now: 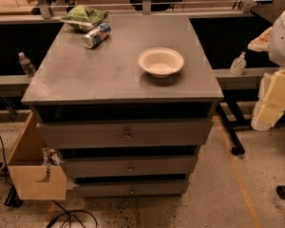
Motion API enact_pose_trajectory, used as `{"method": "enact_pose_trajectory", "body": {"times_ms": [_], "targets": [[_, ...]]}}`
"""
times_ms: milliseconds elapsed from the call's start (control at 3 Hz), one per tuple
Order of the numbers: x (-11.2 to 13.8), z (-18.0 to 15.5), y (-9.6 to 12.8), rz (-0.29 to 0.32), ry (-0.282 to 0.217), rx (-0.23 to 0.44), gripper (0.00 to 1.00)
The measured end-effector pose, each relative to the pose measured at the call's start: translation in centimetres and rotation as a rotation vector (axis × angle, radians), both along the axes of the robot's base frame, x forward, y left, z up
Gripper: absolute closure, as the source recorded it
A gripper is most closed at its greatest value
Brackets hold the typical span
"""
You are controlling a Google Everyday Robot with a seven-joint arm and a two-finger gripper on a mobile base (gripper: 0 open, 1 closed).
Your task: Open middle drawer
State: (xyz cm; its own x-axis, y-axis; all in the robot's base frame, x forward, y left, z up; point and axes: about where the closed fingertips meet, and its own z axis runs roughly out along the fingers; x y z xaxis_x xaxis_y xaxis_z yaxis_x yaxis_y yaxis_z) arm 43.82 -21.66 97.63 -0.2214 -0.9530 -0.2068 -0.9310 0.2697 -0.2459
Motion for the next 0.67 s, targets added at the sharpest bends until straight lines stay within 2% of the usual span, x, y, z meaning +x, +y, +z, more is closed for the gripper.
{"method": "enact_pose_trajectory", "body": {"times_ms": [333, 667], "targets": [[-0.2, -0.4, 0.2, 0.011, -0.002, 0.006, 0.0], [-1.0, -3.3, 1.1, 0.052, 0.003, 0.032, 0.0]]}}
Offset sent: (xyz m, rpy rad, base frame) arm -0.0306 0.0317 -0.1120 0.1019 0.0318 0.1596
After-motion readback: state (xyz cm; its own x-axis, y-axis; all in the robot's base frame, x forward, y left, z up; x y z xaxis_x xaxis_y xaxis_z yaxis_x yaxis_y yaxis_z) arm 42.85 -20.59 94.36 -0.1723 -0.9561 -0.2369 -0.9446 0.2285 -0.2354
